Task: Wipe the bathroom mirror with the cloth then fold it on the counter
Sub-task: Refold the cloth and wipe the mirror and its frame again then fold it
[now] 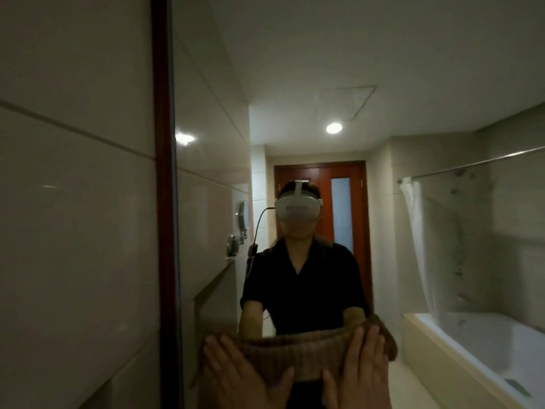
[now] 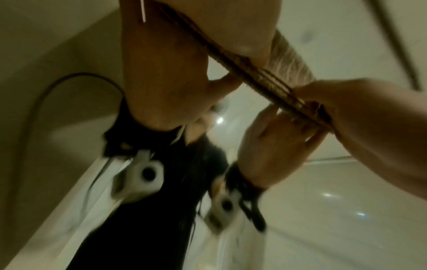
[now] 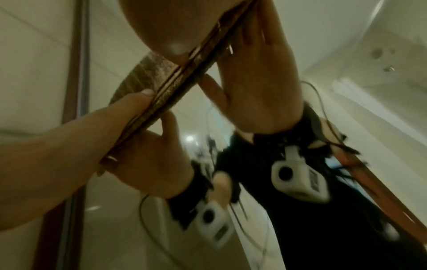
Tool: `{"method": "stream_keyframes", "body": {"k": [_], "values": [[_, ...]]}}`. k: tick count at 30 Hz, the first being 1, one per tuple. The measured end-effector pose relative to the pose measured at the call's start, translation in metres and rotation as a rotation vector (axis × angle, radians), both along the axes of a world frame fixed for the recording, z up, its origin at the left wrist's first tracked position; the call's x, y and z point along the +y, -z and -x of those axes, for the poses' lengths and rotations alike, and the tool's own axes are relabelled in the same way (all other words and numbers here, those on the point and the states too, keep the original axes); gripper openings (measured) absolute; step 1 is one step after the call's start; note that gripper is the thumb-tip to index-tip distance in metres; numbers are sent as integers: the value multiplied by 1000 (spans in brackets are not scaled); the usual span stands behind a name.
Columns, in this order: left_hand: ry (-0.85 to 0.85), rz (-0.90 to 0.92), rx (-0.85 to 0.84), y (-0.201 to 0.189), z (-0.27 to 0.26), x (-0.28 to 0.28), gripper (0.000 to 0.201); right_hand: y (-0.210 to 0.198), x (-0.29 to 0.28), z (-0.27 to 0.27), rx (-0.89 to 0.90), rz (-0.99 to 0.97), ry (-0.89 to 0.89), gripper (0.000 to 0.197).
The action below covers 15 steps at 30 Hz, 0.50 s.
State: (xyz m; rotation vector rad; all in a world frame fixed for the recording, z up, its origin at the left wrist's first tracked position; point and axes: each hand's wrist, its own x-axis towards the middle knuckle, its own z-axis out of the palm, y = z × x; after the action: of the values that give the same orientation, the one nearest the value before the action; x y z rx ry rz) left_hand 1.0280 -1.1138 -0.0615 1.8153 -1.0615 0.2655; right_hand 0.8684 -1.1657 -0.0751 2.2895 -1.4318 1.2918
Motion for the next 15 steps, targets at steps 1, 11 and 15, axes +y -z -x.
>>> {"method": "stream_keyframes", "body": {"k": [1, 11, 15], "values": [[-48, 26, -43, -23, -1, 5, 123, -26, 0, 5, -44, -2, -46, 81], [-196, 172, -334, -297, 15, -12, 129, -299, -31, 22, -93, 304, 63, 86], [-230, 212, -363, -363, 16, -18, 132, -360, -35, 24, -83, 350, 88, 86]]}}
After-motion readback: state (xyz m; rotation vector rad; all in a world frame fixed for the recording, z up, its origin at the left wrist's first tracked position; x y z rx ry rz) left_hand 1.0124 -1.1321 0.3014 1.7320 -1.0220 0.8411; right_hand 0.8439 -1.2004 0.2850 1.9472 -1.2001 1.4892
